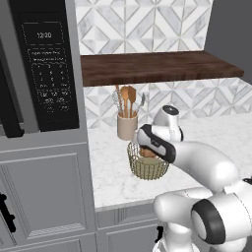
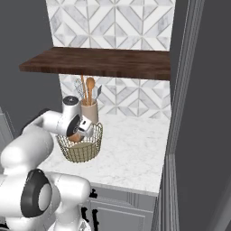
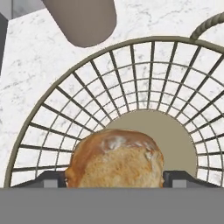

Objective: Open the cabinet, pick up the bread from the cabinet and place it in the basket. Then move the basket to the dining counter.

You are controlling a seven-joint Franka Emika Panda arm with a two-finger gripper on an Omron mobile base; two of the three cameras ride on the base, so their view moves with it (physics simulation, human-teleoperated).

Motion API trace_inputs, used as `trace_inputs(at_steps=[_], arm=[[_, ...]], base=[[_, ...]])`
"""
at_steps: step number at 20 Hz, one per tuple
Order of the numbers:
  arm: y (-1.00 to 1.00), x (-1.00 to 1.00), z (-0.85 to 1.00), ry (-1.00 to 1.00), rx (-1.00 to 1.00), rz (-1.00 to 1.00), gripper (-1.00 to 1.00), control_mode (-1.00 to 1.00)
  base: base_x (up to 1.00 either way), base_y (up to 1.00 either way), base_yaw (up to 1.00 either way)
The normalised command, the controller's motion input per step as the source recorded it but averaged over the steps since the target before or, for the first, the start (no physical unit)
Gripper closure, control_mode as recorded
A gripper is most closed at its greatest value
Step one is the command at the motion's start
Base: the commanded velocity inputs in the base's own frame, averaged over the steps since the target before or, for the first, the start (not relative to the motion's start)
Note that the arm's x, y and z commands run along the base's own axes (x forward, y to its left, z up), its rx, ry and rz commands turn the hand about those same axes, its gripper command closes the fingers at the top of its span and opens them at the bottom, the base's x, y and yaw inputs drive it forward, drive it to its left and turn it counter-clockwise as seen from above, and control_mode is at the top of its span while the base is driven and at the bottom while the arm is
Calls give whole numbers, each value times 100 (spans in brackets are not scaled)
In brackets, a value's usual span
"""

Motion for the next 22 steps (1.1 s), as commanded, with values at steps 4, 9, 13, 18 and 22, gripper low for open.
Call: trace_inputs(at_steps=[4,9,13,18,22], arm=[[0,14,-12,0,0,0,100,-100],[0,3,-22,0,0,0,100,-100],[0,0,-10,0,0,0,100,-100],[0,9,0,0,0,0,100,-100],[1,22,-2,0,0,0,100,-100]], base=[[0,0,0],[0,0,0],[0,0,0],[0,0,0],[0,0,0]])
